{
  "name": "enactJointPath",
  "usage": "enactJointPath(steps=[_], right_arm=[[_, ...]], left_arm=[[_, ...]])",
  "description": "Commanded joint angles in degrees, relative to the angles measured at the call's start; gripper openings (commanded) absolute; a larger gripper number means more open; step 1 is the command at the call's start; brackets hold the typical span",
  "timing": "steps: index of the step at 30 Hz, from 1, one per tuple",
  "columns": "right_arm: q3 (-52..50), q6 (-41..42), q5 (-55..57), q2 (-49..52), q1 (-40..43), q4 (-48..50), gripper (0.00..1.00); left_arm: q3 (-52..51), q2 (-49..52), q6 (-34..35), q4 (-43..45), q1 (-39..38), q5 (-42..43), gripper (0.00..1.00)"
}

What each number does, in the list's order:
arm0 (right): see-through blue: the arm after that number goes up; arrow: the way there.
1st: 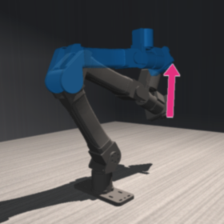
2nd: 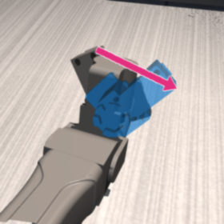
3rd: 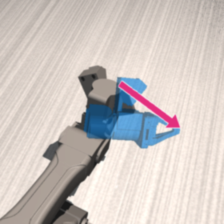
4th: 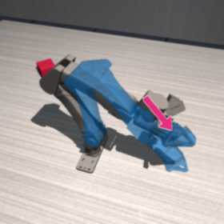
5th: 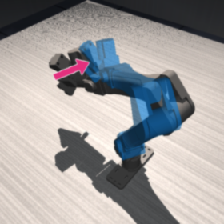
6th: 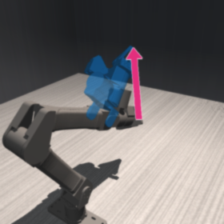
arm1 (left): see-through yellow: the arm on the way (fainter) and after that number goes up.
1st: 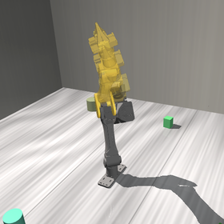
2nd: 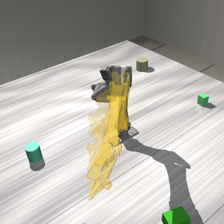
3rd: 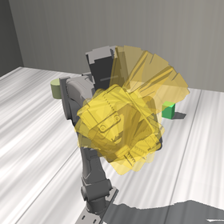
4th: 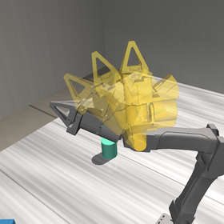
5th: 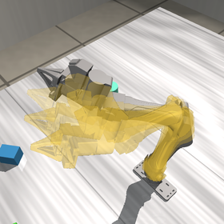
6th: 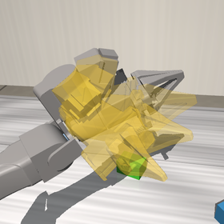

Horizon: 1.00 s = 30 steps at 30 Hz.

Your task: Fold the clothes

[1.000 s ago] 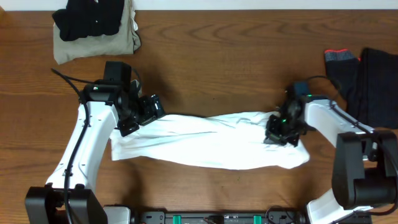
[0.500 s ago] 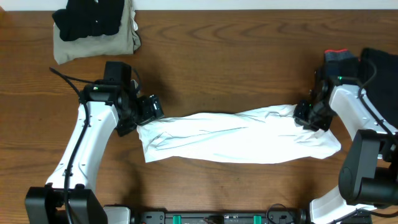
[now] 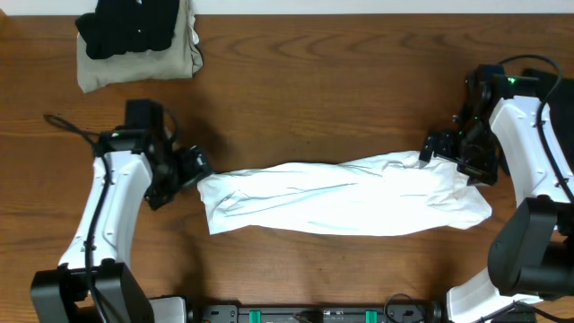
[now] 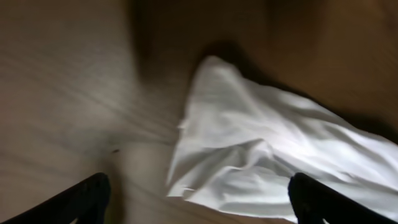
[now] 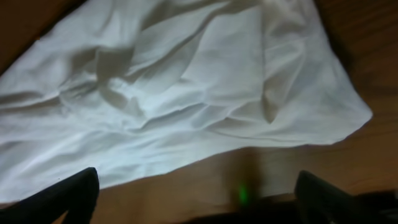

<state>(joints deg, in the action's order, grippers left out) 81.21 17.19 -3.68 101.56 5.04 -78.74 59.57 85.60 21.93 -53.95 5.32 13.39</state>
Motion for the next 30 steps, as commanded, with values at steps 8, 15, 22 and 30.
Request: enactJointPath(steps=[8,15,22,30], right_arm=[[0.96,-0.31,-3.02,0.28,-5.07,1.57,0.99],[1.2,-0.26,-3.04,0.24,-9.03,2.14,0.99],[1.25,-0.09,-10.05,0.22,-11.47,2.38,0.99],[1.25,-0.04,-11.89,-0.11,-13.0,3.67,0.98]], left_arm=[[-11.21,0.24,-4.33,7.19,1.95,12.63,0.91],[-17.11,0.24,-4.35,13.0,1.95,16.06,0.91],[-18.62,0.28,-4.35,15.23,1.92,16.0,0.91],[-19.15,0.96,-4.35,17.79,1.55,16.0,0.89]])
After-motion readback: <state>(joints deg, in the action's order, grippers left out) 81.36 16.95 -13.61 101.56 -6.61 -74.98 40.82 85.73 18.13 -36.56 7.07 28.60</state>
